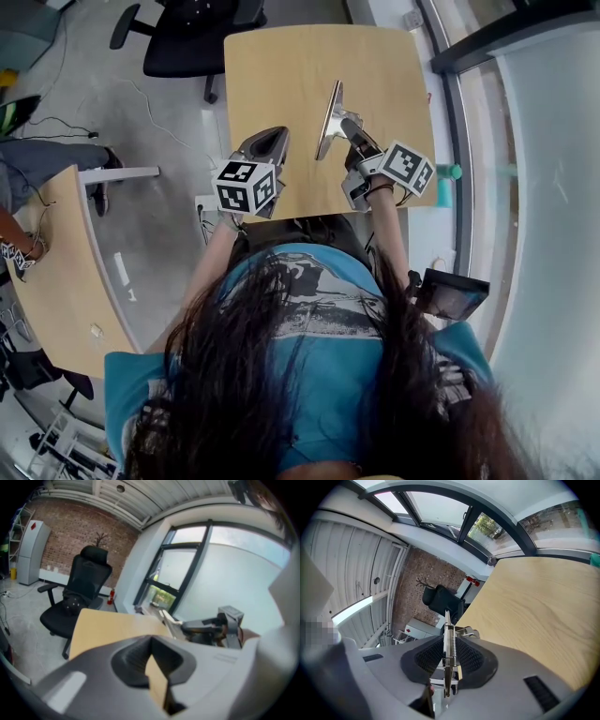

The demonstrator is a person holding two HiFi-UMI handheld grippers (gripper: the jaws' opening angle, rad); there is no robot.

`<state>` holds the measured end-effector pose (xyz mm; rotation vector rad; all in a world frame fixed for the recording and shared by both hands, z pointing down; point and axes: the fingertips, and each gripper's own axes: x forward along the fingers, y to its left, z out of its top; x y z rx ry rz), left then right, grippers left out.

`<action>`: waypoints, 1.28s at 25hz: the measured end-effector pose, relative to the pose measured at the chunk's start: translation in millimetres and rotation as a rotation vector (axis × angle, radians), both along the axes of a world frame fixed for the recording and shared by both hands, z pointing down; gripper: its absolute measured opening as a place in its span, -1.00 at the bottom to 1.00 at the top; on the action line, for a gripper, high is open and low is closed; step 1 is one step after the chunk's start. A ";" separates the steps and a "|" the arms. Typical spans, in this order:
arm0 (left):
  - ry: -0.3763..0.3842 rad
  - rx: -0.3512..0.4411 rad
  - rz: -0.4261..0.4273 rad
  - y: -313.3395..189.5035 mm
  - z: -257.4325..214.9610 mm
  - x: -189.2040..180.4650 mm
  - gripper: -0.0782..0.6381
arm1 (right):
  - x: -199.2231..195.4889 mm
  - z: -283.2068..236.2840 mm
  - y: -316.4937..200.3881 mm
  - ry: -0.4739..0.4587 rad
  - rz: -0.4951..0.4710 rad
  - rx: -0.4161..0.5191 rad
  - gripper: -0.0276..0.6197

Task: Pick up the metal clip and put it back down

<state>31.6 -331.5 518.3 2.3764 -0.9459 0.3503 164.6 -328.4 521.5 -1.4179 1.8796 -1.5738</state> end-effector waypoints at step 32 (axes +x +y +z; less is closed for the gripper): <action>-0.010 0.019 -0.022 4.5 -3.7 -6.8 -0.78 | 6.3 75.1 -47.0 0.146 -0.117 -0.130 -0.63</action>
